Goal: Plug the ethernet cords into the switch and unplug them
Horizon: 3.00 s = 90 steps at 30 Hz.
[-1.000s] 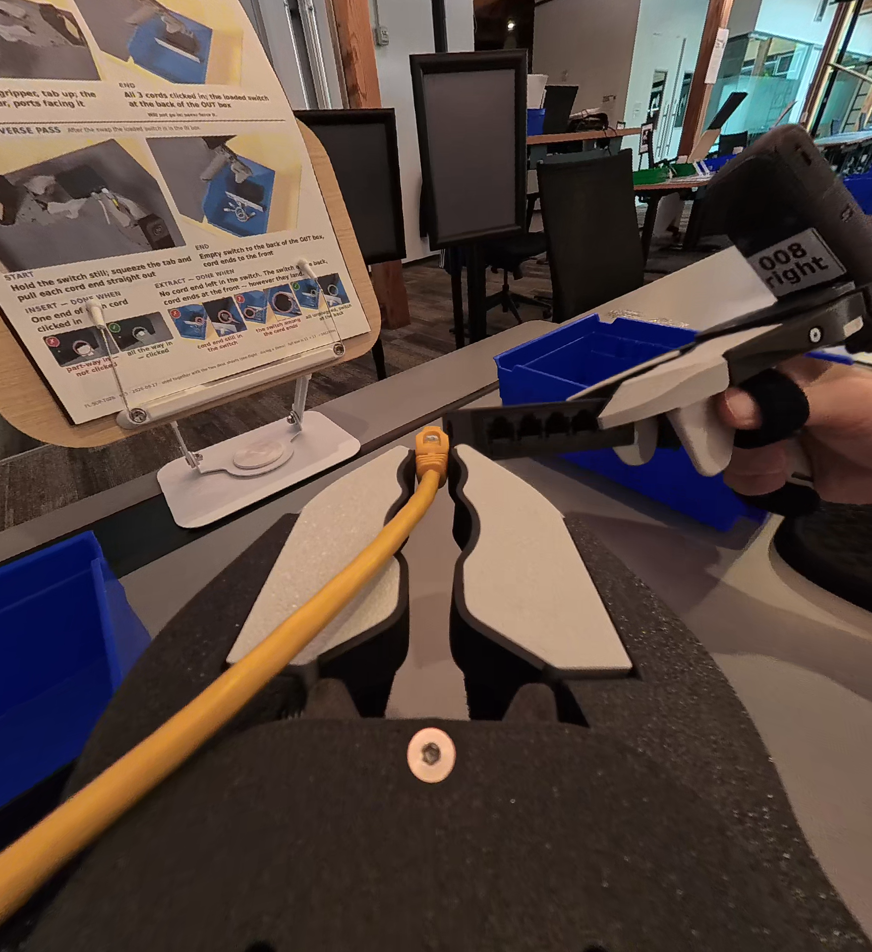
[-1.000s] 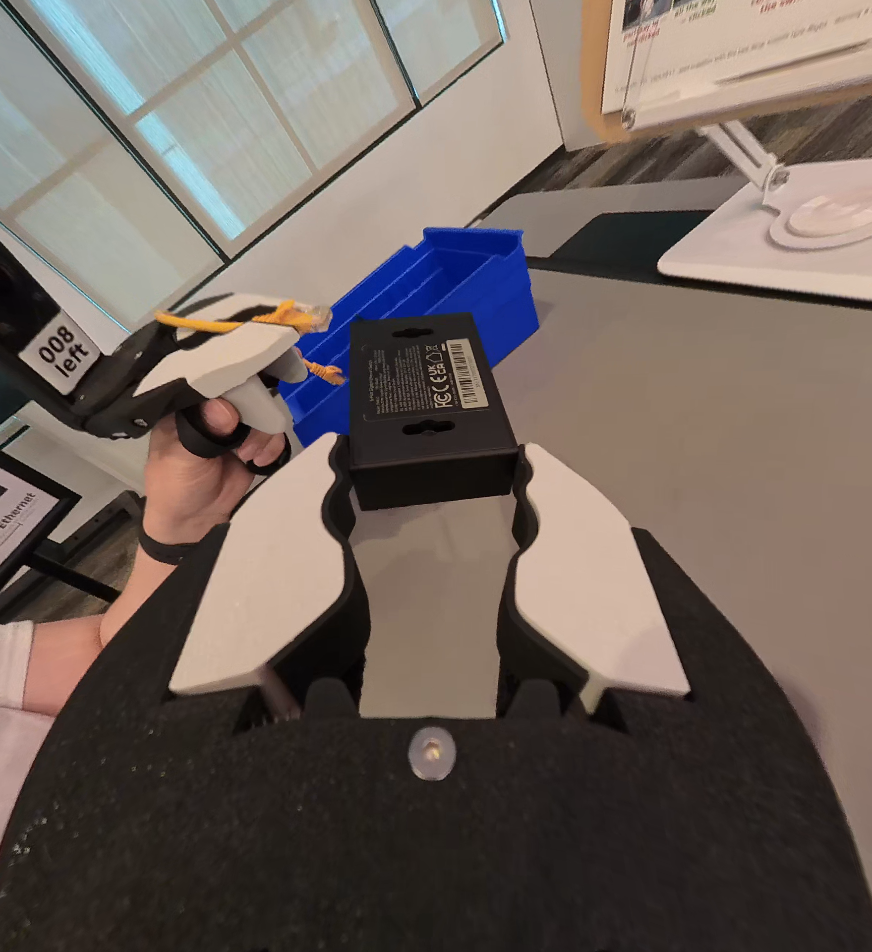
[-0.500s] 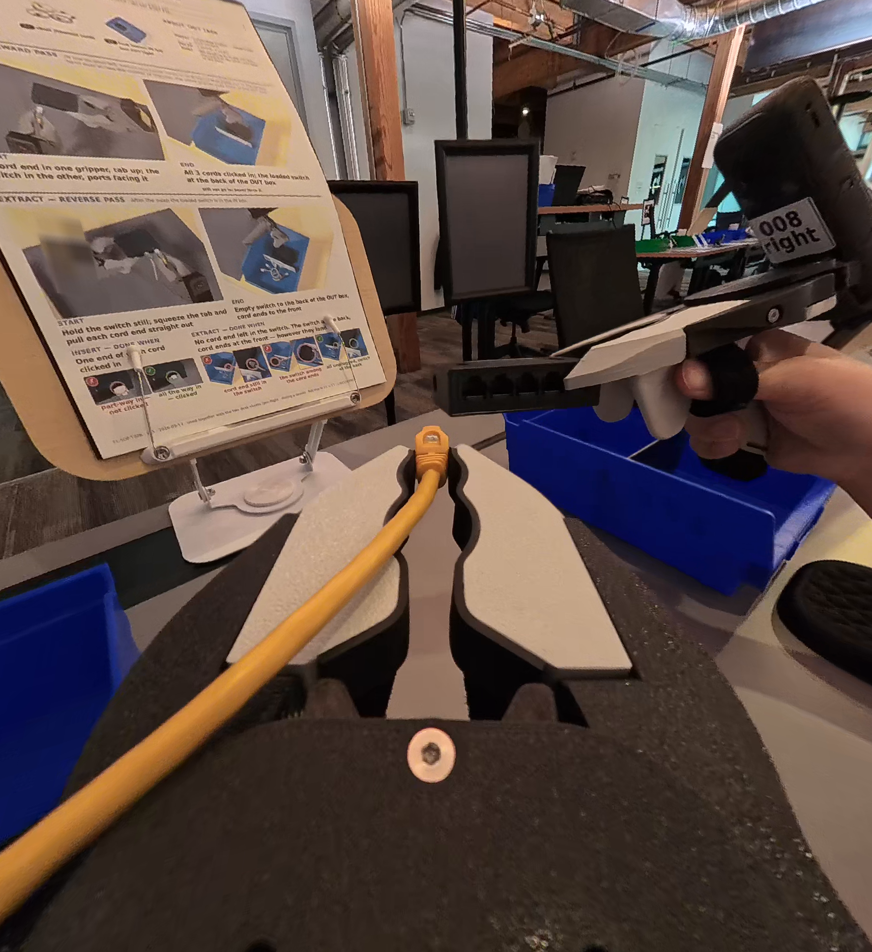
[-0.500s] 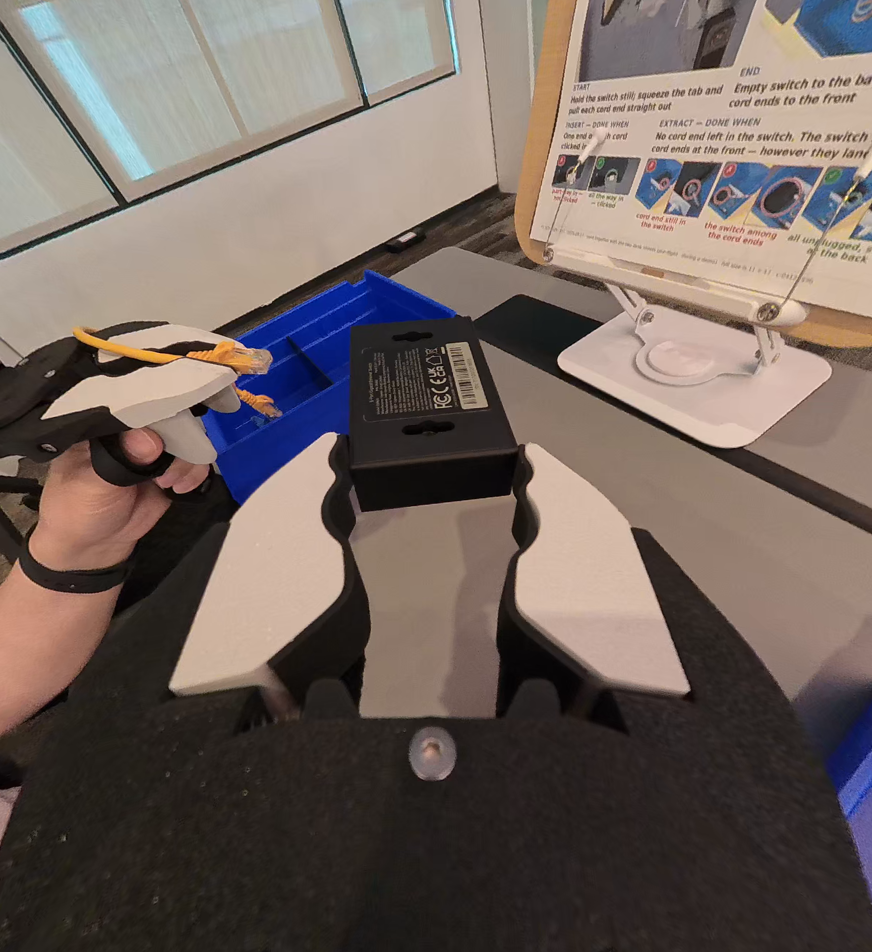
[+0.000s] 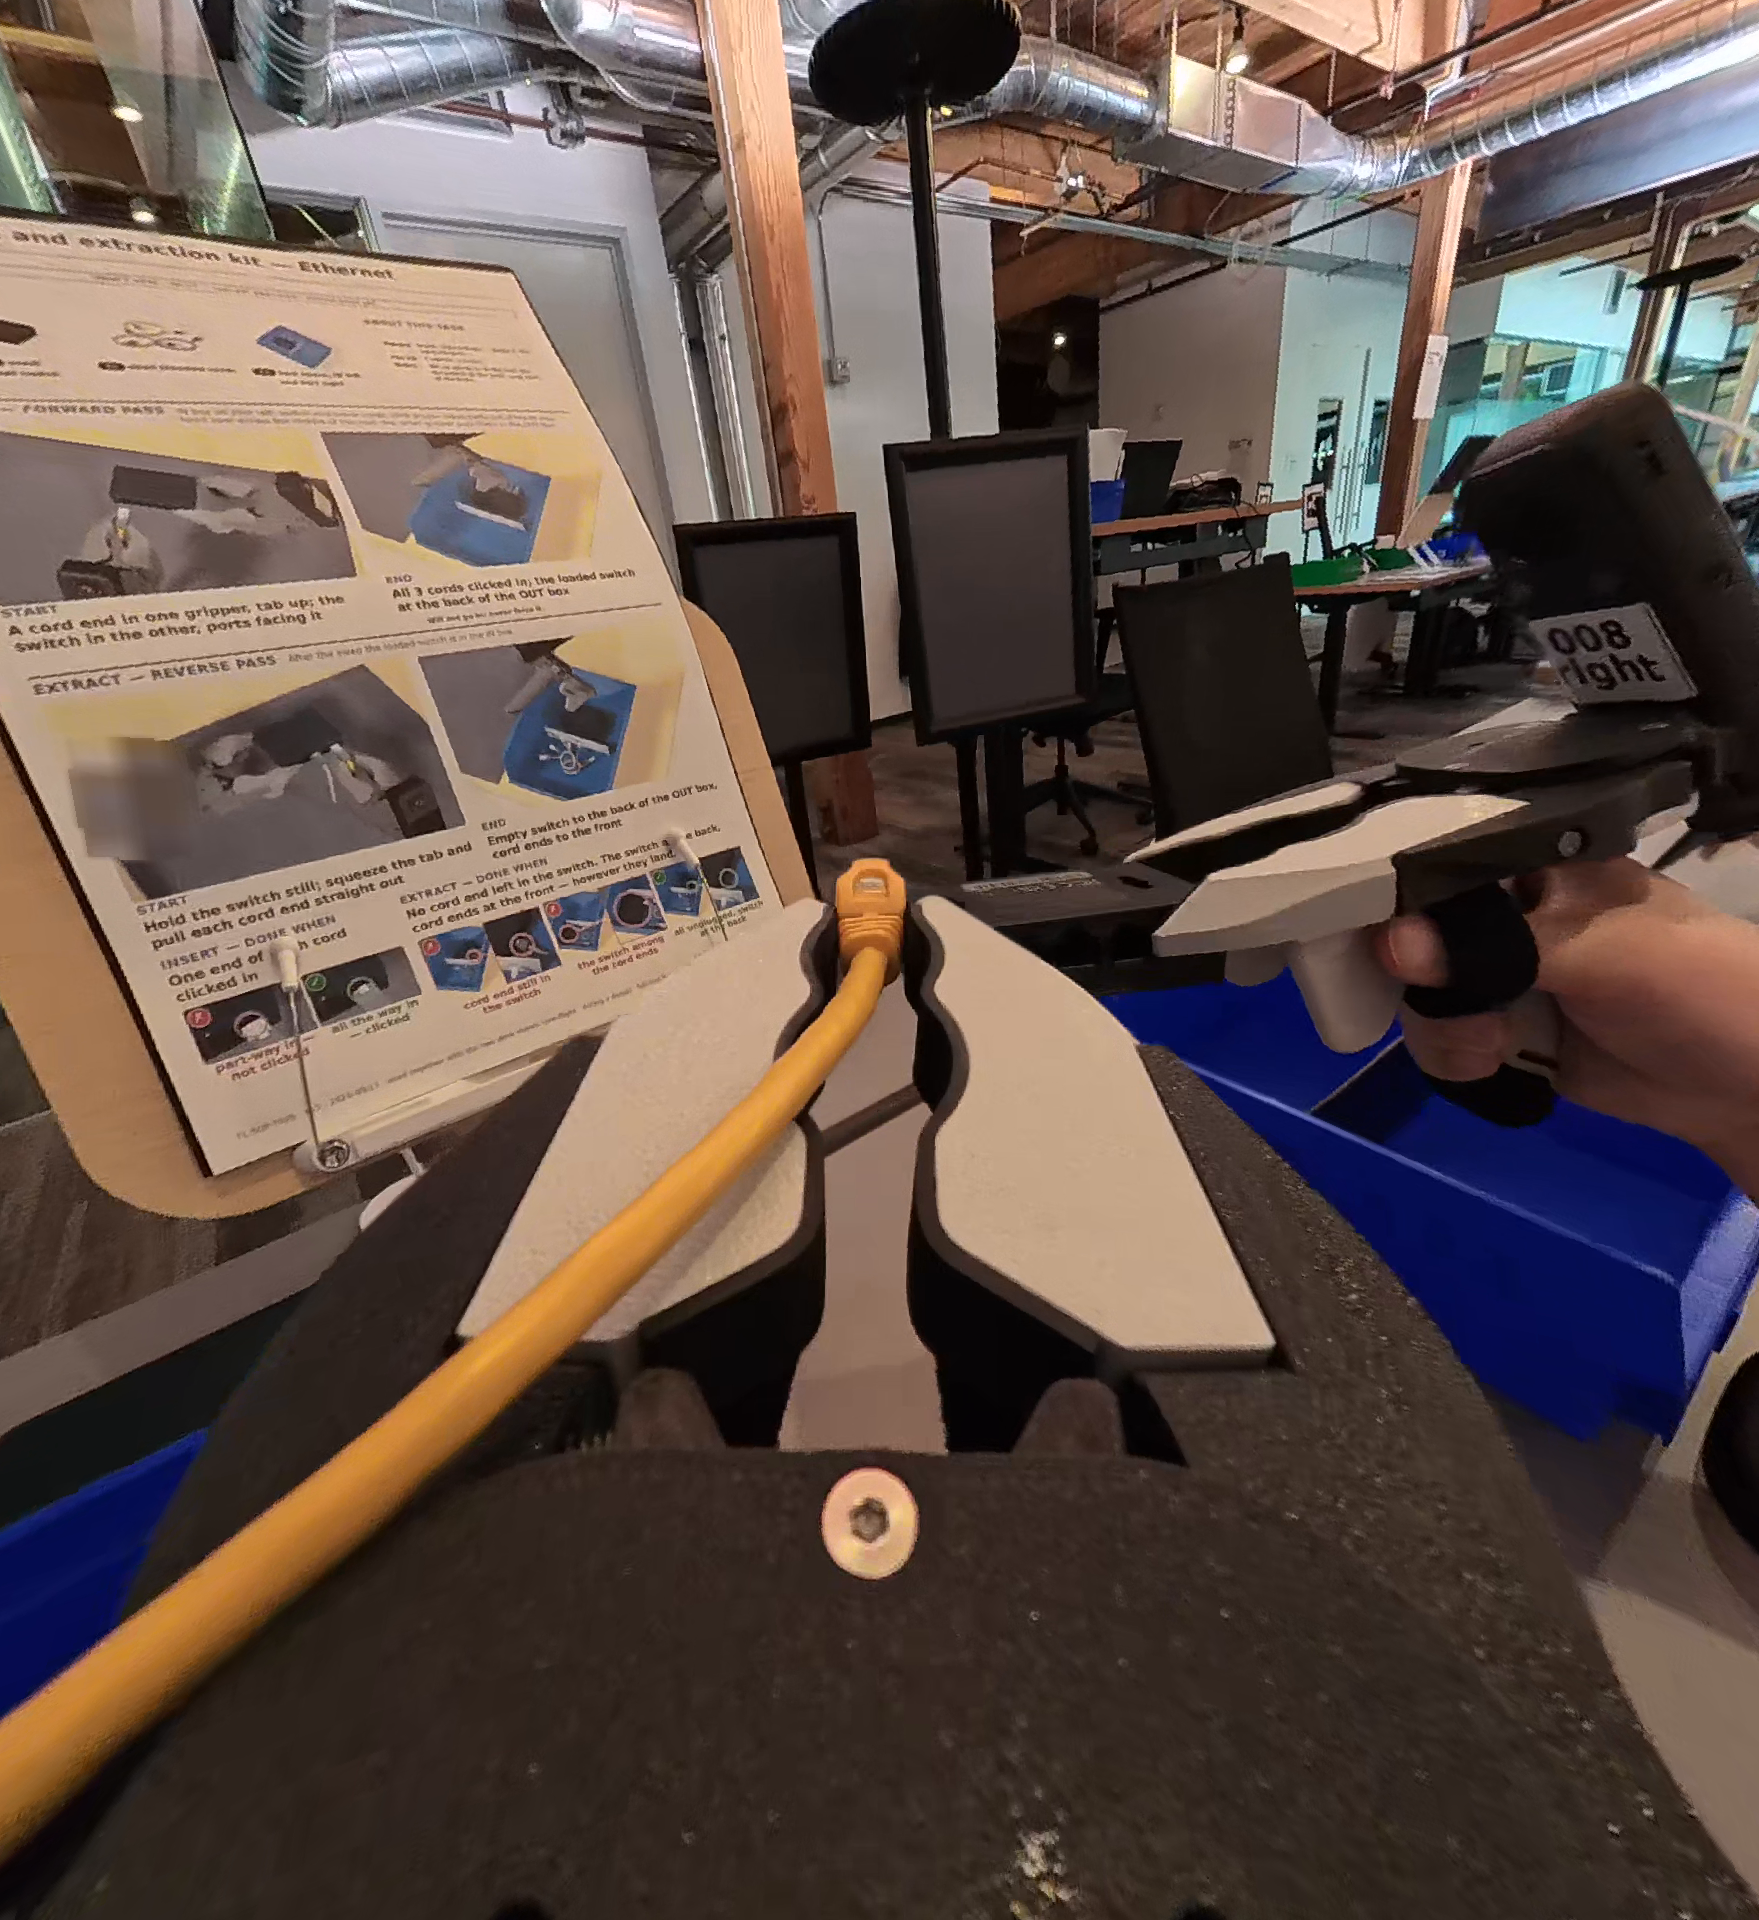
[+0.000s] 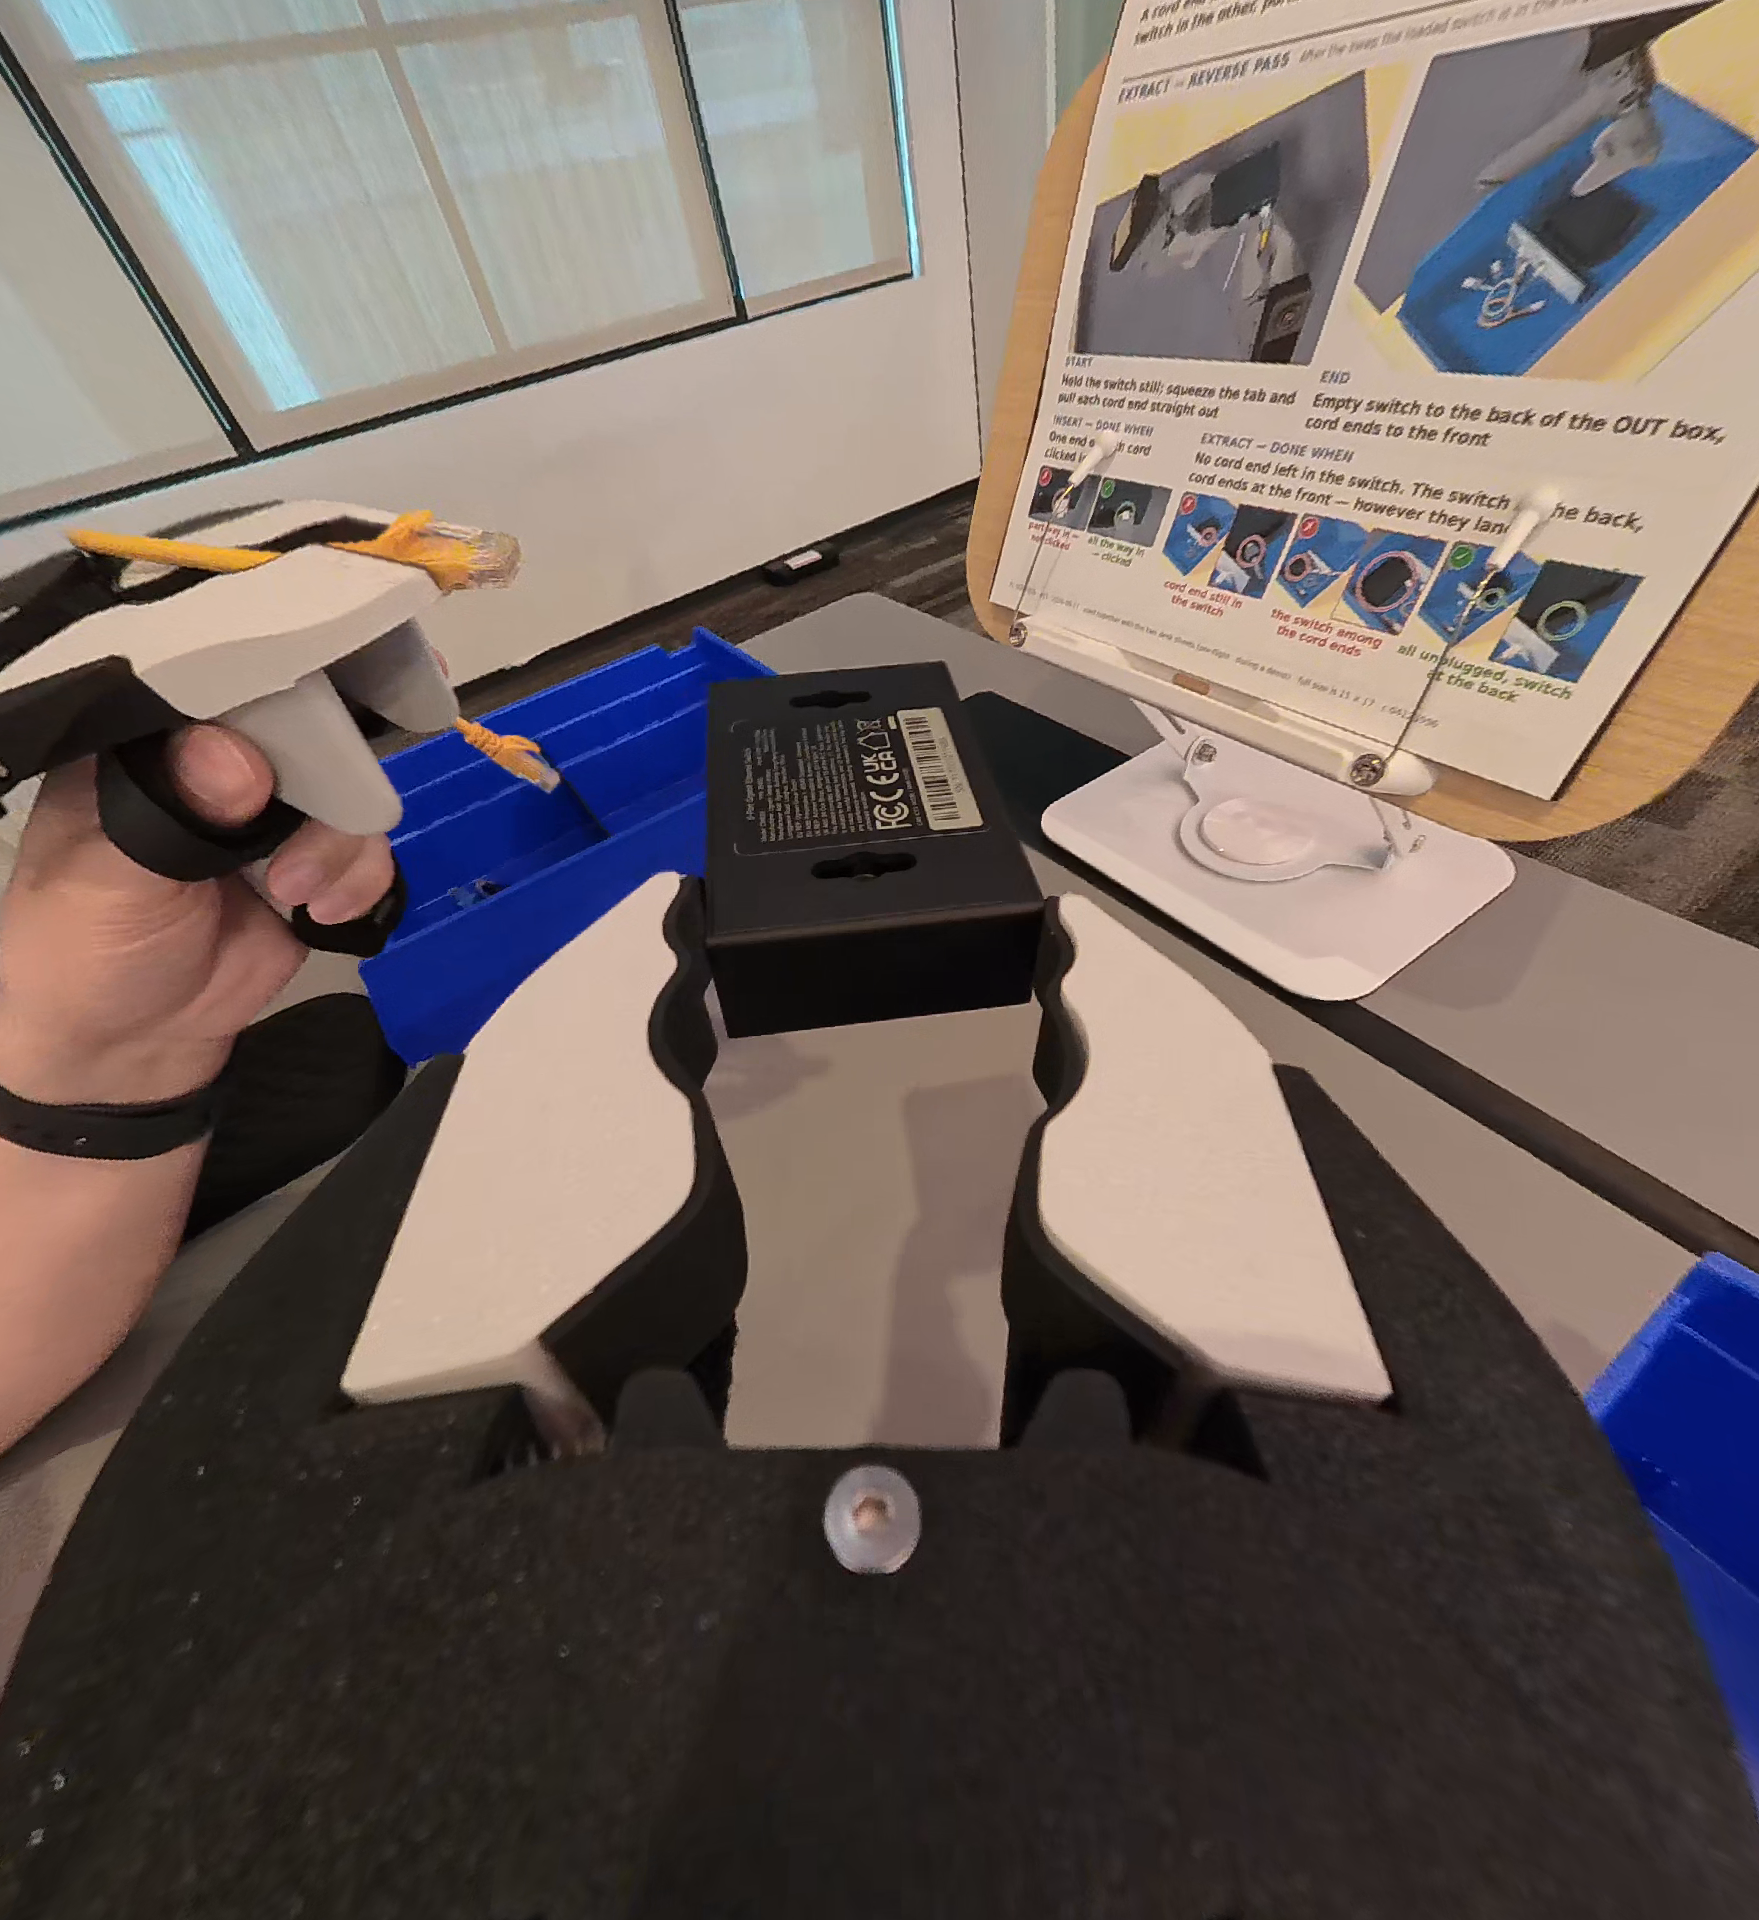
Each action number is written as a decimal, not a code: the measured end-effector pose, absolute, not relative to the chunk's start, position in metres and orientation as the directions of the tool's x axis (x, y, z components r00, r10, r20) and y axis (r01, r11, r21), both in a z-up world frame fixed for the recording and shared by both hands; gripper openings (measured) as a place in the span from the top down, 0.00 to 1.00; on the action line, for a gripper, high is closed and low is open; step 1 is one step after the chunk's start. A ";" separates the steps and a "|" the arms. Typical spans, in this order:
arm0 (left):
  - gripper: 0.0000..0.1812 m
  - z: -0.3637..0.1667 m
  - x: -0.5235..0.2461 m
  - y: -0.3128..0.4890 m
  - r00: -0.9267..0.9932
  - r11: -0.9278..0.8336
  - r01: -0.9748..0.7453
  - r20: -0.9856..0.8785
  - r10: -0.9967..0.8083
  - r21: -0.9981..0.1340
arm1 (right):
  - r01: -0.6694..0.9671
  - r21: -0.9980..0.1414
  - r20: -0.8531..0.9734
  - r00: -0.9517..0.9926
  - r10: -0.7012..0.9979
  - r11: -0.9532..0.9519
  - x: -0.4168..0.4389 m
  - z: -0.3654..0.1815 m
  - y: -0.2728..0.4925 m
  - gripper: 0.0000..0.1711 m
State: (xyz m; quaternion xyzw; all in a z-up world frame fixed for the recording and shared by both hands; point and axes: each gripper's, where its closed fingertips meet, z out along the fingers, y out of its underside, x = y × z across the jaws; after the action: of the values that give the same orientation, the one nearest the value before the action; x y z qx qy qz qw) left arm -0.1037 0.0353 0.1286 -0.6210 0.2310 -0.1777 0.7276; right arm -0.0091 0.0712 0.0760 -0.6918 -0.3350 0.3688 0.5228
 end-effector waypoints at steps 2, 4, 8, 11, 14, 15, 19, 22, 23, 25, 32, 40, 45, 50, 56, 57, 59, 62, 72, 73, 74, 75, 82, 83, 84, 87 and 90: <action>0.94 0.128 -0.097 0.037 0.819 0.176 -0.031 -0.126 -0.560 -0.984 | 0.061 -0.972 -0.164 0.507 0.846 -0.225 -0.006 0.078 0.071 0.66; 0.94 0.128 -0.092 0.036 0.812 0.195 -0.038 -0.144 -0.566 -0.980 | 0.055 -0.974 -0.160 0.515 0.842 -0.220 -0.006 0.077 0.073 0.66; 0.94 0.122 -0.080 0.033 0.797 0.203 -0.051 -0.163 -0.582 -0.978 | 0.010 -0.975 -0.186 0.517 0.836 -0.222 -0.008 0.077 0.075 0.66; 0.94 0.113 -0.078 0.036 0.803 0.203 -0.060 -0.168 -0.572 -0.977 | -0.036 -0.969 -0.231 0.490 0.841 -0.246 -0.013 0.077 0.072 0.66; 0.94 0.103 -0.078 0.042 0.803 0.155 -0.042 -0.126 -0.582 -0.987 | -0.042 -0.969 -0.229 0.511 0.828 -0.242 -0.014 0.074 0.074 0.66; 0.94 0.100 -0.077 0.044 0.800 0.135 -0.025 -0.101 -0.591 -0.990 | -0.043 -0.967 -0.239 0.506 0.829 -0.252 -0.016 0.073 0.073 0.66; 0.94 0.095 -0.077 0.048 0.801 0.099 -0.027 -0.081 -0.593 -0.995 | -0.040 -0.940 -0.317 0.472 0.823 -0.339 -0.026 0.056 0.075 0.66; 0.93 0.099 -0.087 0.048 0.819 0.113 -0.061 -0.114 -0.563 -0.992 | -0.002 -0.910 -0.370 0.455 0.810 -0.414 -0.042 0.027 0.078 0.66; 0.93 0.104 -0.093 0.047 0.825 0.125 -0.062 -0.121 -0.551 -0.990 | 0.026 -0.903 -0.371 0.454 0.810 -0.428 -0.050 0.014 0.078 0.66; 0.93 0.114 -0.104 0.044 0.834 0.137 -0.049 -0.116 -0.539 -0.989 | 0.123 -0.885 -0.352 0.454 0.819 -0.448 -0.068 -0.018 0.076 0.66; 0.93 0.126 -0.126 0.041 0.840 0.121 0.006 -0.060 -0.539 -0.993 | 0.458 -0.803 -0.178 0.427 0.887 -0.381 -0.085 -0.058 0.056 0.66; 0.94 0.126 -0.134 0.043 0.834 0.091 0.013 -0.040 -0.550 -0.996 | 0.805 -0.478 -0.008 0.398 0.918 -0.353 -0.040 -0.083 0.057 0.66; 0.93 0.133 -0.150 0.041 0.850 0.091 0.015 -0.035 -0.526 -0.996 | 0.903 -0.285 0.063 0.352 0.934 -0.321 -0.020 -0.089 0.064 0.66; 0.94 0.138 -0.164 0.040 0.856 0.089 0.046 -0.007 -0.517 -0.995 | 0.936 -0.193 0.144 0.323 0.935 -0.294 -0.017 -0.086 0.068 0.66; 0.93 0.140 -0.170 0.040 0.856 0.089 0.065 0.010 -0.516 -0.994 | 0.949 -0.120 0.218 0.311 0.925 -0.291 -0.017 -0.093 0.071 0.66; 0.93 0.140 -0.170 0.040 0.856 0.089 0.065 0.009 -0.516 -0.994 | 0.950 -0.117 0.225 0.309 0.924 -0.290 -0.017 -0.093 0.071 0.66; 0.93 0.139 -0.168 0.040 0.854 0.087 0.063 0.009 -0.520 -0.994 | 0.951 -0.116 0.227 0.306 0.925 -0.286 -0.019 -0.093 0.071 0.66; 0.93 0.137 -0.165 0.042 0.851 0.080 0.059 0.008 -0.525 -0.995 | 0.952 -0.122 0.228 0.302 0.926 -0.280 -0.022 -0.093 0.071 0.66; 0.93 0.137 -0.160 0.040 0.843 0.077 0.053 0.004 -0.539 -0.996 | 0.947 -0.219 0.182 0.278 0.943 -0.237 -0.035 -0.087 0.071 0.66; 0.93 0.137 -0.160 0.040 0.842 0.077 0.056 0.006 -0.539 -0.995 | 0.942 -0.249 0.161 0.271 0.949 -0.226 -0.037 -0.080 0.070 0.67; 0.94 0.138 -0.161 0.039 0.842 0.079 0.060 0.008 -0.540 -0.995 | 0.936 -0.287 0.139 0.249 0.958 -0.202 -0.040 -0.070 0.067 0.65; 0.93 0.139 -0.162 0.039 0.841 0.079 0.064 0.011 -0.541 -0.995 | 0.929 -0.331 0.127 0.218 0.968 -0.166 -0.042 -0.057 0.066 0.62; 0.93 0.147 -0.170 0.033 0.841 0.090 0.086 0.024 -0.541 -0.992 | 0.951 -0.280 0.008 0.139 0.990 -0.131 -0.033 -0.052 0.058 0.51; 0.94 0.148 -0.171 0.033 0.841 0.091 0.091 0.027 -0.541 -0.992 | 0.954 -0.272 0.014 0.135 0.991 -0.126 -0.033 -0.059 0.057 0.50; 0.94 0.148 -0.172 0.032 0.840 0.090 0.094 0.031 -0.541 -0.991 | 0.958 -0.260 0.031 0.133 0.991 -0.120 -0.033 -0.064 0.058 0.50; 0.94 0.149 -0.174 0.032 0.838 0.087 0.104 0.040 -0.544 -0.991 | 0.956 -0.256 0.020 0.154 0.988 -0.144 -0.036 -0.074 0.059 0.51; 0.94 0.149 -0.173 0.031 0.834 0.085 0.108 0.044 -0.550 -0.991 | 0.965 -0.207 0.043 0.172 0.984 -0.160 -0.031 -0.085 0.065 0.51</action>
State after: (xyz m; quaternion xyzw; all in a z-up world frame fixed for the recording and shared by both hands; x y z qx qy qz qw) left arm -0.1733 0.0314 0.1489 -0.6362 0.1737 -0.2301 0.7156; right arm -0.0311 0.0653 -0.0853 -0.7598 -0.6414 0.0508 0.0936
